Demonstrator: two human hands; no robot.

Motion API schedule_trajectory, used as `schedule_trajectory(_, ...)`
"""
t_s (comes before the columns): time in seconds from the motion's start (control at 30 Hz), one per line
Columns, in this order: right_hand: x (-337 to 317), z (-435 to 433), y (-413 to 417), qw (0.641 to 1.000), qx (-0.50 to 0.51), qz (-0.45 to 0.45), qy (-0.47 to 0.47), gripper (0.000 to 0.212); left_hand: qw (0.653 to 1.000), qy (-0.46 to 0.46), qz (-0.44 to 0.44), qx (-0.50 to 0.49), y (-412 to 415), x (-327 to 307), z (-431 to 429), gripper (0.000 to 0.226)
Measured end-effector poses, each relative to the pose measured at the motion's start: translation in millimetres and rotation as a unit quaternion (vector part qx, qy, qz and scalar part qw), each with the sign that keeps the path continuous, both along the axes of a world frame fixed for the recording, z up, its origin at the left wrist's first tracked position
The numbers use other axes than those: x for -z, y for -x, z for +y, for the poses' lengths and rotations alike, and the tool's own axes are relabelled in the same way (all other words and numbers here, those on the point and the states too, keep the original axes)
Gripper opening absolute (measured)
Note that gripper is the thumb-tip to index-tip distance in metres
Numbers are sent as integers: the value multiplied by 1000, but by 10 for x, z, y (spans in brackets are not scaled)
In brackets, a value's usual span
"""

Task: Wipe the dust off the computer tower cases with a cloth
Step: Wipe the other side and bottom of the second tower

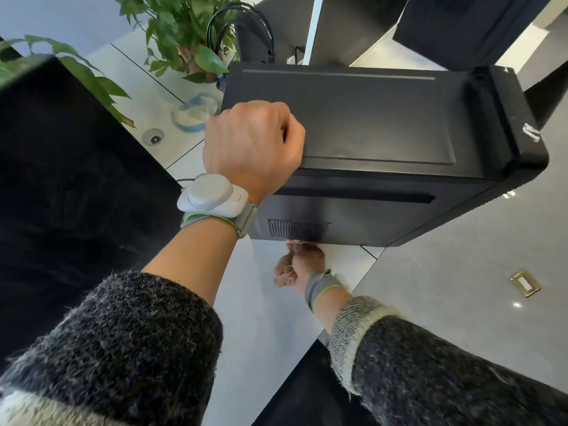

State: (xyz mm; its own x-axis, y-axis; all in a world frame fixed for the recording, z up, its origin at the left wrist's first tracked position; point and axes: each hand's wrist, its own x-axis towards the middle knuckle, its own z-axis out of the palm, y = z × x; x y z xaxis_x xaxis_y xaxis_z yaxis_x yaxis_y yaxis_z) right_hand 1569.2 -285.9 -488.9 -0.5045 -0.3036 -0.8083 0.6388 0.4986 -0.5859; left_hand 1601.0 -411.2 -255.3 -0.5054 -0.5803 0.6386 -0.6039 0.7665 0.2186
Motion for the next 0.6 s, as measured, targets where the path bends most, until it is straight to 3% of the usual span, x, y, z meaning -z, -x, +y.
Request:
schedule_trajectory(0.2,75,-490,-397,993,-104,-46,29,36,1000,-3,-19,1,-8,-31,24,37)
schedule_trajectory(0.27,106,-443,-374,994,-71,-71,47,35,1000,-12,-24,-3,5,-50,38,36)
schedule_trajectory(0.6,-91,434,405,997,21,-31,71,34,999,-23,-23,-6,-30,-89,72,39)
